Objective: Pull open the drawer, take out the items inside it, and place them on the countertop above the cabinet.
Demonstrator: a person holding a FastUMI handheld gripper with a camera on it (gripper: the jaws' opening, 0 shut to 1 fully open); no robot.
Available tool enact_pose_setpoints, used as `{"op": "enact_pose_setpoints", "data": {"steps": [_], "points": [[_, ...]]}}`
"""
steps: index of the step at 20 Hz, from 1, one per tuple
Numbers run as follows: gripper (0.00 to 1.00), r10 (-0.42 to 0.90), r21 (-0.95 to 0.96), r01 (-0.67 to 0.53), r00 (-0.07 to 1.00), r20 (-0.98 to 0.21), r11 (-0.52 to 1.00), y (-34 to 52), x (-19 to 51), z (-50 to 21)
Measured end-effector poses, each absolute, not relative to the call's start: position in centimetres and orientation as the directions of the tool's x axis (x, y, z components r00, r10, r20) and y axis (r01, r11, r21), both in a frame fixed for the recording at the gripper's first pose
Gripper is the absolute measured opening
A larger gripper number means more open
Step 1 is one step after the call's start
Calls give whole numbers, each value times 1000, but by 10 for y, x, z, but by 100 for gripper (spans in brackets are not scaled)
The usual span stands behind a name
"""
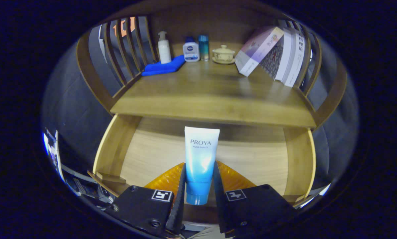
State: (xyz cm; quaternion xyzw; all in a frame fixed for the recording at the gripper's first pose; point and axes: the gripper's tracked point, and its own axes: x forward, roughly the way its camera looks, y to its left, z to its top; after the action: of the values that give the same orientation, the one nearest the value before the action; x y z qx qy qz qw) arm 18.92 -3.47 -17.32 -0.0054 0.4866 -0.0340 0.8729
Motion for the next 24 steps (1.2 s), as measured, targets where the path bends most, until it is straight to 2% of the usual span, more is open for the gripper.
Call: {"op": "enact_pose_setpoints", "data": {"steps": [11,18,21,24], "points": [[45,-65,-28,69,621,-781,997,-32,261,-111],[45,-160,-110,119,612,-775,987,-51,328,-134],[45,-175,-98,162,585,-792,982,-62,341,-157],[45,-200,-111,183,603,-773,977,-71,354,-162]]}}
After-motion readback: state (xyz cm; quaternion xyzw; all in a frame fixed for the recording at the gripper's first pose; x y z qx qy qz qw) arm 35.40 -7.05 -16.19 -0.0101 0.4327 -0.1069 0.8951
